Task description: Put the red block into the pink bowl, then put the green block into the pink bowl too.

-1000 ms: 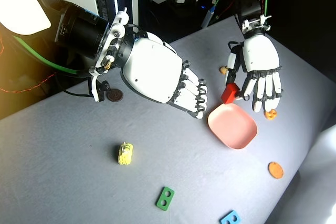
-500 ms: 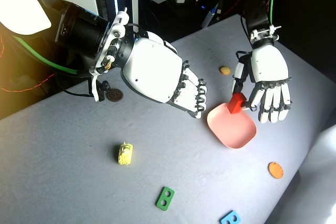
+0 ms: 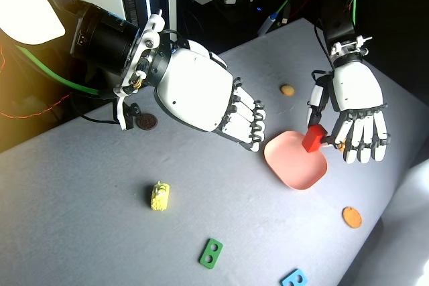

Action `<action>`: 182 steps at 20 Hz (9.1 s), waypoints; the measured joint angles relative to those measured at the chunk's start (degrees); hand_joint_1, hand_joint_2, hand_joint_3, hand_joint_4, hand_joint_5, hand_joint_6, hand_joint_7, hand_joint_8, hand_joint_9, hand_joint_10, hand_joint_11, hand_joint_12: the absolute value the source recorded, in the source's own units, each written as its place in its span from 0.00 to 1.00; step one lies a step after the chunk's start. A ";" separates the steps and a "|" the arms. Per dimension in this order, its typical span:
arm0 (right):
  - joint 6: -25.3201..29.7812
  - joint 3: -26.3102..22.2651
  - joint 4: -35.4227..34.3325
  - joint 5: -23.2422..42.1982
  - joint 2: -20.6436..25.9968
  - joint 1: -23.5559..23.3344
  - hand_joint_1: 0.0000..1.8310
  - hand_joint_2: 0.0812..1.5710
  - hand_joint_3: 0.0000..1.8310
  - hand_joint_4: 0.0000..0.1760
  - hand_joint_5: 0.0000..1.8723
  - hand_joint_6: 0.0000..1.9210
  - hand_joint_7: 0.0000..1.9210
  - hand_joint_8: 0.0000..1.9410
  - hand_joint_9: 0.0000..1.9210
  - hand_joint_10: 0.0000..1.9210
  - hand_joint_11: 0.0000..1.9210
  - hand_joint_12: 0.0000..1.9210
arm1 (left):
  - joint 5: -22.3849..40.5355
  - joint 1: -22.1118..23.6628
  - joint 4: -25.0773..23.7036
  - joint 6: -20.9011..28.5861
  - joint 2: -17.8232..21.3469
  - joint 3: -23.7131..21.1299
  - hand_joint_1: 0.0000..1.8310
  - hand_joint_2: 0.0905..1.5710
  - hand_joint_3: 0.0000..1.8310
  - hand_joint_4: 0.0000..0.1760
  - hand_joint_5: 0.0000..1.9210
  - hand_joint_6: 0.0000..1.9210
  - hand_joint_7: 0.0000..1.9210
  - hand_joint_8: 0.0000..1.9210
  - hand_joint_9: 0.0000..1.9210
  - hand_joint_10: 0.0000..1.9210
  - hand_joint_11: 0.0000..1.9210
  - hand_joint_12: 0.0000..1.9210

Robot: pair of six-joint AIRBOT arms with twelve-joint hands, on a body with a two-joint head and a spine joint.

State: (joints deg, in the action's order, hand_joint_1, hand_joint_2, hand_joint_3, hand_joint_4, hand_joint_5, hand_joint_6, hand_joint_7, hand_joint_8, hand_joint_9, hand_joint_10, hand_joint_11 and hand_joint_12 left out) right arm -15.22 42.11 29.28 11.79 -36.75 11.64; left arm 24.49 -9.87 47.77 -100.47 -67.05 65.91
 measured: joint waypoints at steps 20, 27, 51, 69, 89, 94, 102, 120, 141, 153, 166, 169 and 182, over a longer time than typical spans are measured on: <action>-0.11 0.00 0.00 -0.09 0.00 0.02 0.10 0.71 0.00 0.00 0.15 0.00 0.14 0.00 0.11 0.00 0.00 0.33 | -0.50 0.31 -0.63 2.05 -1.38 1.81 0.29 0.62 0.00 0.28 0.10 0.00 0.14 0.00 0.13 0.01 0.01 0.14; -0.09 0.00 0.00 -0.13 0.00 0.02 0.10 0.71 0.00 0.00 0.13 0.00 0.12 0.00 0.09 0.00 0.00 0.29 | -0.61 0.28 0.04 1.20 0.42 -0.31 0.22 0.63 0.00 0.00 0.07 0.00 0.04 0.00 0.02 0.00 0.00 0.11; -44.65 6.73 -59.49 8.76 -17.55 4.98 0.32 0.44 0.00 0.94 0.37 0.01 0.00 0.00 0.00 0.00 0.00 0.00 | 0.02 -15.41 -79.25 70.34 32.35 -19.21 0.14 0.68 0.00 0.00 0.12 0.00 0.11 0.00 0.09 0.00 0.00 0.17; -55.23 8.52 -67.19 20.15 -25.75 8.63 0.48 0.41 0.00 0.53 0.49 0.01 0.08 0.00 0.00 0.00 0.00 0.00 | 13.40 -15.72 -98.47 81.85 34.42 -21.70 0.11 0.71 0.00 0.00 0.05 0.00 0.04 0.00 0.02 0.00 0.00 0.04; -56.94 12.35 -67.45 20.63 -30.01 11.78 0.46 0.42 0.00 0.33 0.52 0.00 0.10 0.00 0.00 0.00 0.00 0.00 | 12.09 -15.72 -99.41 83.62 34.40 -23.71 0.16 0.70 0.00 0.00 0.10 0.00 0.10 0.00 0.08 0.00 0.00 0.12; -56.94 12.90 -67.45 21.40 -31.10 11.78 0.47 0.42 0.00 0.33 0.53 0.00 0.13 0.01 0.00 0.00 0.00 0.00 | 12.07 -15.32 -98.88 83.65 34.40 -23.78 0.16 0.70 0.00 0.00 0.14 0.00 0.14 0.00 0.11 0.00 0.00 0.18; -57.11 13.29 -67.32 21.75 -31.76 12.24 0.46 0.43 0.00 0.28 0.52 0.00 0.14 0.01 0.00 0.00 0.00 0.00 | 11.58 -14.40 -98.42 83.65 33.97 -23.98 0.14 0.70 0.00 0.00 0.10 0.00 0.11 0.00 0.09 0.00 0.00 0.08; -57.70 13.64 -67.45 22.27 -32.09 12.83 0.45 0.44 0.00 0.31 0.52 0.00 0.12 0.00 0.00 0.00 0.00 0.00 | 11.04 -13.75 -98.29 83.62 33.68 -24.02 0.14 0.68 0.00 0.00 0.13 0.00 0.13 0.00 0.11 0.00 0.00 0.15; -59.78 13.64 -61.57 22.25 -31.91 5.44 0.62 0.58 0.00 0.97 0.80 0.02 0.18 0.00 0.05 0.00 0.00 0.00 | 10.99 -13.22 -98.18 84.06 33.68 -23.54 0.16 0.68 0.00 0.00 0.14 0.00 0.13 0.00 0.11 0.00 0.00 0.14; -61.48 23.78 -60.59 21.16 -38.38 1.01 0.61 0.58 0.00 1.00 0.80 0.02 0.18 0.01 0.06 0.01 0.00 0.00 | 11.04 -13.11 -99.03 84.06 33.68 -23.17 0.15 0.68 0.00 0.00 0.11 0.00 0.11 0.00 0.08 0.00 0.01 0.03; -60.35 29.03 -60.46 19.63 -43.10 2.12 0.61 0.58 0.00 1.00 0.80 0.02 0.17 0.00 0.06 0.01 0.00 0.00 | 11.06 -13.11 -99.06 84.06 33.68 -23.17 0.15 0.68 0.00 0.00 0.12 0.00 0.11 0.00 0.09 0.00 0.03 0.02; -60.00 29.86 -60.11 19.43 -44.09 2.12 0.61 0.58 0.00 1.00 0.80 0.02 0.17 0.00 0.05 0.00 0.00 0.00 | 11.04 -13.11 -99.19 84.06 33.68 -23.17 0.14 0.68 0.00 0.00 0.11 0.00 0.10 0.00 0.08 0.00 0.02 0.03; -59.78 32.00 -60.11 19.47 -45.66 2.25 0.56 0.50 0.00 0.08 0.55 0.00 0.14 0.00 0.03 0.00 0.00 0.00 | 11.02 -12.98 -99.25 84.06 33.68 -23.17 0.13 0.68 0.00 0.00 0.10 0.00 0.09 0.00 0.07 0.00 0.00 0.06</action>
State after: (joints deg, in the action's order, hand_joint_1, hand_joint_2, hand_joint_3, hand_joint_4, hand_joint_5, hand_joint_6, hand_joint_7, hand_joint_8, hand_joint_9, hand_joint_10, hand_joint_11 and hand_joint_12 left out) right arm -75.00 74.11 -30.83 31.27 -82.41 13.89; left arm 35.51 -22.85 -51.48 -16.40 -33.36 42.74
